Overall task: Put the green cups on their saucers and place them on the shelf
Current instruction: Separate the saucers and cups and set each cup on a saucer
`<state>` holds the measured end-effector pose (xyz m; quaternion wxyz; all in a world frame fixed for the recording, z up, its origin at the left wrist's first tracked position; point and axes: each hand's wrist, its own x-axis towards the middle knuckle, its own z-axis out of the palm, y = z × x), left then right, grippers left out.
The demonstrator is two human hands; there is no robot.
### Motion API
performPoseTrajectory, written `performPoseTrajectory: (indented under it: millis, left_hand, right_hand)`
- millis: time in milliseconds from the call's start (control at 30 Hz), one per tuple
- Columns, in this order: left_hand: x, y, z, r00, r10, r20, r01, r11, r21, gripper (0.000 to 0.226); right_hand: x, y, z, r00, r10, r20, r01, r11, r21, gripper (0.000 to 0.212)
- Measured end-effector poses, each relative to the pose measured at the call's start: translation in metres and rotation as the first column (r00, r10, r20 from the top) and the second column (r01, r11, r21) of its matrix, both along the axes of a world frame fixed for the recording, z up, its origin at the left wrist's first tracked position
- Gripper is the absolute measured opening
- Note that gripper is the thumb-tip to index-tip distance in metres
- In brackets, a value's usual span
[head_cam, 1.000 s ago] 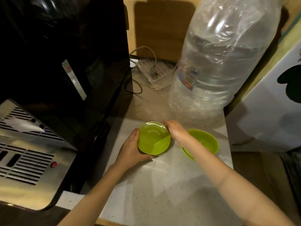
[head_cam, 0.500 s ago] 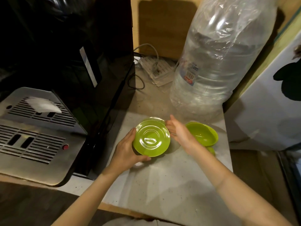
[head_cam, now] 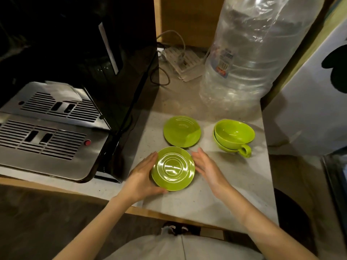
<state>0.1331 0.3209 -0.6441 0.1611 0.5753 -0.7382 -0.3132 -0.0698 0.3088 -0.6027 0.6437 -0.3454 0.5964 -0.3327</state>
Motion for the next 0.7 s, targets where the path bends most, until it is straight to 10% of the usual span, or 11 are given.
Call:
performPoseTrajectory:
  millis: [700]
  left_hand:
    - [-0.020,-0.015,0.016,0.988,-0.109,0.108,0.093,0.985,0.145,0.114]
  right_hand:
    - [-0.016,-0.002,-0.005,0.991,-0.057,-0.124,0.056,0.998,-0.011,0.045]
